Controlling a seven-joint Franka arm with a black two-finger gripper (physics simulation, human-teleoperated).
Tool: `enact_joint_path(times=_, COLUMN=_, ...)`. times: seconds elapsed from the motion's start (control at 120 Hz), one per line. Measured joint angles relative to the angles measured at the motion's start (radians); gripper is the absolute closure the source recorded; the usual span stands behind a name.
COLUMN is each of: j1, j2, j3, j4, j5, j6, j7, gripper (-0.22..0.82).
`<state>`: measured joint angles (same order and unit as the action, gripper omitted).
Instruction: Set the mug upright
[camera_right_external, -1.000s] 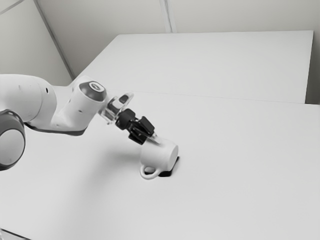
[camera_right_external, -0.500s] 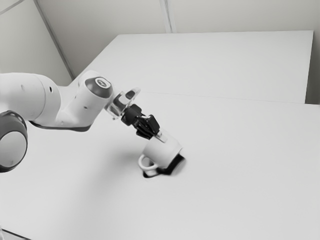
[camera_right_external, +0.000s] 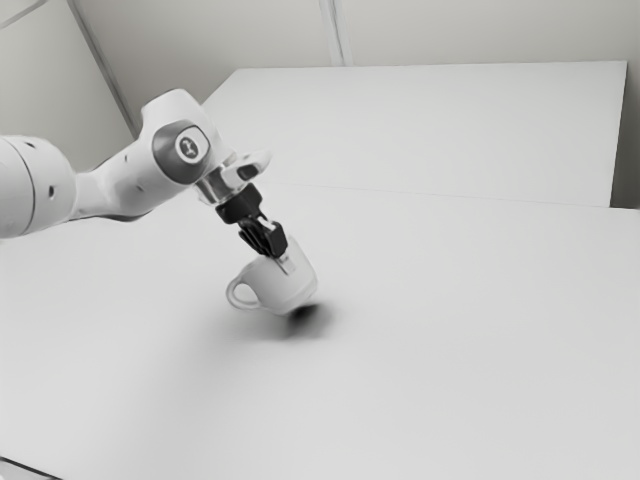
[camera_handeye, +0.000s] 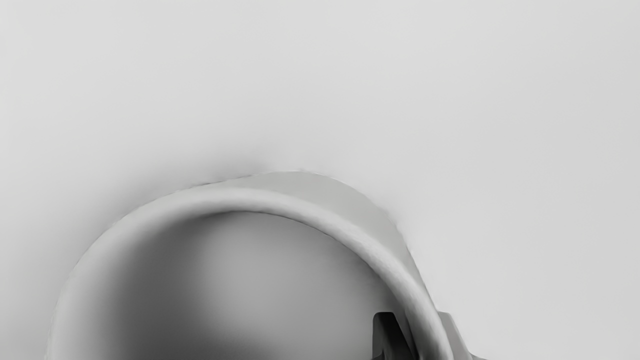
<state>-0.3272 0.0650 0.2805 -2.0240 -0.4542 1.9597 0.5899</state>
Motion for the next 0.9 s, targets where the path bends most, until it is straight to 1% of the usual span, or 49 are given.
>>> enact_joint_path(times=0.117, j1=-0.007, j2=-0.064, j3=-0.029, j4=-0.076, j5=0.181, j6=0.060, j7=-0.034, gripper=0.74)
enact_joint_path(times=0.225, j1=-0.030, j2=-0.078, j3=-0.033, j4=-0.118, j5=0.329, j6=0.111, j7=-0.061, gripper=0.74)
enact_joint_path(times=0.317, j1=-0.044, j2=-0.084, j3=-0.034, j4=-0.146, j5=0.400, j6=0.167, j7=-0.080, gripper=0.74)
enact_joint_path(times=0.408, j1=-0.048, j2=-0.082, j3=-0.035, j4=-0.164, j5=0.434, j6=0.219, j7=-0.097, gripper=0.74)
enact_joint_path(times=0.6, j1=-0.034, j2=-0.029, j3=-0.035, j4=-0.167, j5=0.459, j6=0.322, j7=-0.125, gripper=0.74)
enact_joint_path(times=0.808, j1=0.030, j2=0.010, j3=-0.035, j4=-0.168, j5=0.465, j6=0.386, j7=-0.147, gripper=0.74)
enact_joint_path(times=0.9, j1=0.040, j2=0.025, j3=-0.034, j4=-0.168, j5=0.469, j6=0.412, j7=-0.153, gripper=0.74)
